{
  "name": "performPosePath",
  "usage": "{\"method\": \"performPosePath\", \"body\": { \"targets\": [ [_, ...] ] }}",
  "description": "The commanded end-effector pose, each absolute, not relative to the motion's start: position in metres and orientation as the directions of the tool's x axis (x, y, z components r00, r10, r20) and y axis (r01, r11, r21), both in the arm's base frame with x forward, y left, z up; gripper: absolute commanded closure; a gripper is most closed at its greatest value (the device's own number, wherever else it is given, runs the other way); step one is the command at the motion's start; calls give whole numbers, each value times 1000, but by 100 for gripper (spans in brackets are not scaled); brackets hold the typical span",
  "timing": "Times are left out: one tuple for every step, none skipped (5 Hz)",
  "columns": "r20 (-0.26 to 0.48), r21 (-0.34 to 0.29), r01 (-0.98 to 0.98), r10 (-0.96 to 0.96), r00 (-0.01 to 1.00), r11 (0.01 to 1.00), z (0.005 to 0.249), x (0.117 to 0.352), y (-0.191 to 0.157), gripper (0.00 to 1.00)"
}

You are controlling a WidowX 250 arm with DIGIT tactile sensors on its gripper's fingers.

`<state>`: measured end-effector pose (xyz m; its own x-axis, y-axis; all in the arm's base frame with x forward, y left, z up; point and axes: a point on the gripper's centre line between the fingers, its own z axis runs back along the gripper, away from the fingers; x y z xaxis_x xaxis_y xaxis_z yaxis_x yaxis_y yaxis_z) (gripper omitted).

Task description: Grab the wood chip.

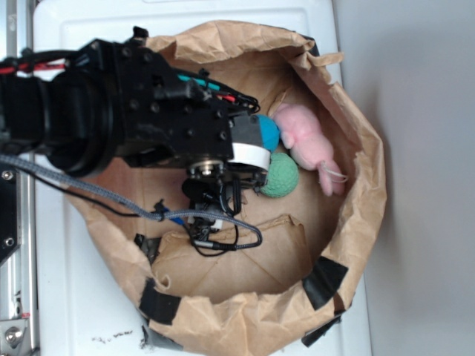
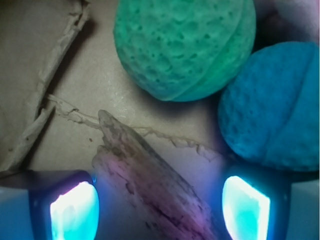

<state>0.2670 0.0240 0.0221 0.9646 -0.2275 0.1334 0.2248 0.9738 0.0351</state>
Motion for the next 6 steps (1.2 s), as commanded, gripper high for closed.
{"method": "performPosePath", "body": {
  "targets": [
    [202, 48, 206, -212, 956, 977, 35, 282, 20, 100],
    [220, 44, 198, -202, 954, 979, 37, 281, 23, 100],
    [228, 44, 190, -195, 954, 981, 38, 280, 24, 100],
    [234, 40, 181, -185, 954, 983, 41, 278, 26, 100],
    [235, 38, 169, -174, 956, 985, 46, 277, 29, 100],
    [259, 36, 145, -149, 954, 989, 71, 265, 38, 100]
  ]
}}
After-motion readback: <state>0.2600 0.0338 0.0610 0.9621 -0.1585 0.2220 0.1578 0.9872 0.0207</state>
